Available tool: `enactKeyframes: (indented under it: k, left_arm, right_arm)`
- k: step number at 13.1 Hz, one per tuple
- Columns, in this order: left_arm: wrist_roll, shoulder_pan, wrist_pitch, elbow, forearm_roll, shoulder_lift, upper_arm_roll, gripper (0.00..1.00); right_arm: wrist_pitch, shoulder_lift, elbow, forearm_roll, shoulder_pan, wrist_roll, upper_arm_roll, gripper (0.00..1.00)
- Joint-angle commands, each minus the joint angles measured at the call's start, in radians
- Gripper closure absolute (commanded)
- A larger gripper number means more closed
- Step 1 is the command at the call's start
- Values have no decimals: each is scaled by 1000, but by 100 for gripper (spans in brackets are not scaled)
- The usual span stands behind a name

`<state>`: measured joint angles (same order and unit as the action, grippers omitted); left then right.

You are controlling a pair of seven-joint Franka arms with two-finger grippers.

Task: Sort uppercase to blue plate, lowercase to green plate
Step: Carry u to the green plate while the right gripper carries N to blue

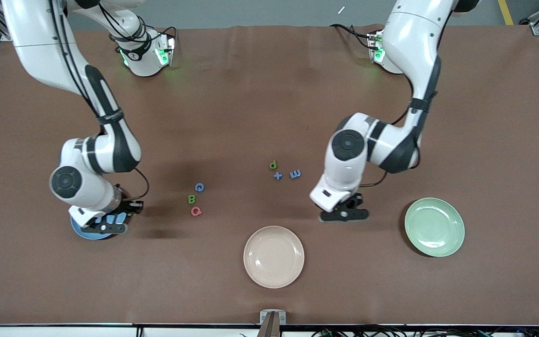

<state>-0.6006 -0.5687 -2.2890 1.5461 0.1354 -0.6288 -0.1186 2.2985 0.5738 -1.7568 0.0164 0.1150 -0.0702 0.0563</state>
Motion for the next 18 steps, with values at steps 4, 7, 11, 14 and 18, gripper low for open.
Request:
enactKeyframes:
  k: [4,7,11,14,18]
  left_arm:
    - [143,180,11,94,24,49,11,100]
    - [188,255,-4,80,26,14,11,99]
    - [310,364,-40,81,35,-11,13,96]
    - [360,423,-93,123,30,-35,22,91]
    - [519,490,-187,143,30,-69,28,0]
  right_arm:
    - [-1,-8,-26,-9,-150,204,-23,85]
    - [7,17,-24,-65,-207,289,-33,47]
    - [-2,14,-20,-107,-172,293,-49,18]
    - [-109,-5,-6,-131,-82,68,-52,17]
    - [-149,-12,23,-139,35,-159,-58,16]
